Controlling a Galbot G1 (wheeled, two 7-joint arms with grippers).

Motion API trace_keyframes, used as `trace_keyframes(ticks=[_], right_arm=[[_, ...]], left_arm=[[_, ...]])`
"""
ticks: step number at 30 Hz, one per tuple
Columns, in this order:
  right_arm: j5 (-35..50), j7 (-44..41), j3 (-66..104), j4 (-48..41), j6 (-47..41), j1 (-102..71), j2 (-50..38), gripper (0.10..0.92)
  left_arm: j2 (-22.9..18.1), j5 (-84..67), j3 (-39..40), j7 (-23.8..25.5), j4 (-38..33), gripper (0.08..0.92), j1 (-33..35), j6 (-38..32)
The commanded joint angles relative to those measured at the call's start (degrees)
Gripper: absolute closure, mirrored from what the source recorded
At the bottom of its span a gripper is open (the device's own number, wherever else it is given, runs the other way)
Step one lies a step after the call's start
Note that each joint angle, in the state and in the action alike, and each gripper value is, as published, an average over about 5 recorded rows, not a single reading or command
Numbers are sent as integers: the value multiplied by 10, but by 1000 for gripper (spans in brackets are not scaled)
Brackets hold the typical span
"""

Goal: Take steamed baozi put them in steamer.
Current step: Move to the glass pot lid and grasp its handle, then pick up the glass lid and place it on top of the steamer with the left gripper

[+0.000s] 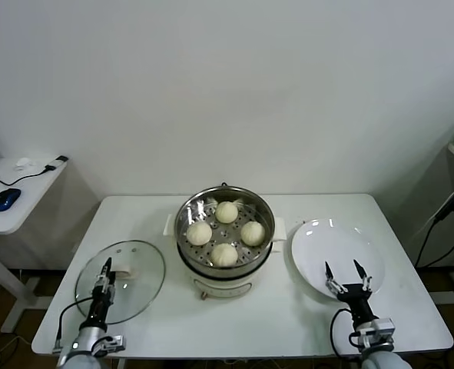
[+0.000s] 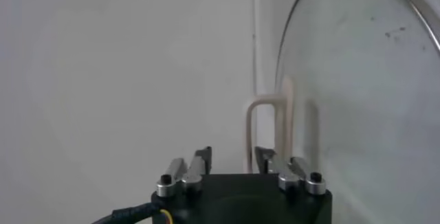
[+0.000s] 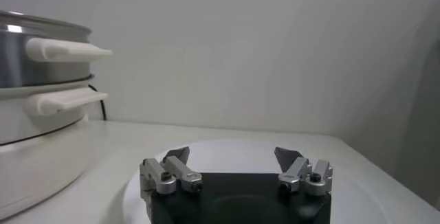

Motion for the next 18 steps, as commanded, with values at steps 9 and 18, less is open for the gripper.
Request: trace_keyframes(ticks=[9,18], right_arm=[[-7,4,2,5,-2,4,1,203],[-16,12,8,19,-5,1,-2,203]], left_arm=[[-11,-29,-3,14,-44,844,4,-5],[46,-122,-43,111,-235,870,51,24]])
